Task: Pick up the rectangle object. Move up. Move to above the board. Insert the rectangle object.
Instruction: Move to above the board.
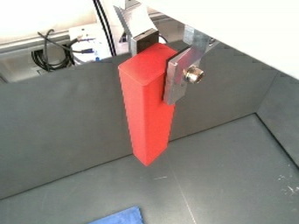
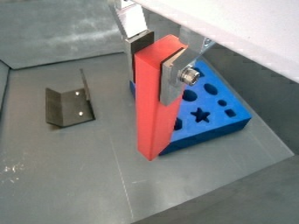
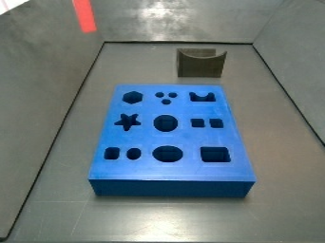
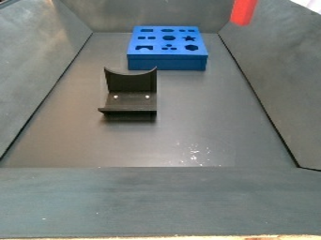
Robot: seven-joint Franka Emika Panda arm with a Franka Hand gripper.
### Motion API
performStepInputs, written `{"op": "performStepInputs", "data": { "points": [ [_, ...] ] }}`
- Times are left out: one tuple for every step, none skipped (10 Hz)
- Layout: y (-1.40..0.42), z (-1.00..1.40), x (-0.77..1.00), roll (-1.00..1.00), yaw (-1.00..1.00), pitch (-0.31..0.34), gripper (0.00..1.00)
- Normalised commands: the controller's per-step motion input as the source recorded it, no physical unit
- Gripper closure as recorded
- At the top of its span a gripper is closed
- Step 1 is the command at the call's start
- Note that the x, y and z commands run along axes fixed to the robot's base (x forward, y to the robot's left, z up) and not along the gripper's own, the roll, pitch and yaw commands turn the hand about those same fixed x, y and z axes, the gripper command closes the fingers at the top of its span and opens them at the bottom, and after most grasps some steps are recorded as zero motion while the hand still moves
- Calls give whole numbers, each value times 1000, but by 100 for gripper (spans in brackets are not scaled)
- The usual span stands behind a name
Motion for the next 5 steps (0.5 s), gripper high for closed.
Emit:
{"op": "performStepInputs", "data": {
  "points": [
    [-50, 548, -765, -15, 33, 85, 100],
    [-46, 458, -765, -13, 34, 84, 100],
    [-42, 279, -768, -10, 36, 85, 100],
    [-40, 148, -768, -9, 37, 85, 100],
    [-39, 7, -760, -9, 38, 75, 100]
  ]
}}
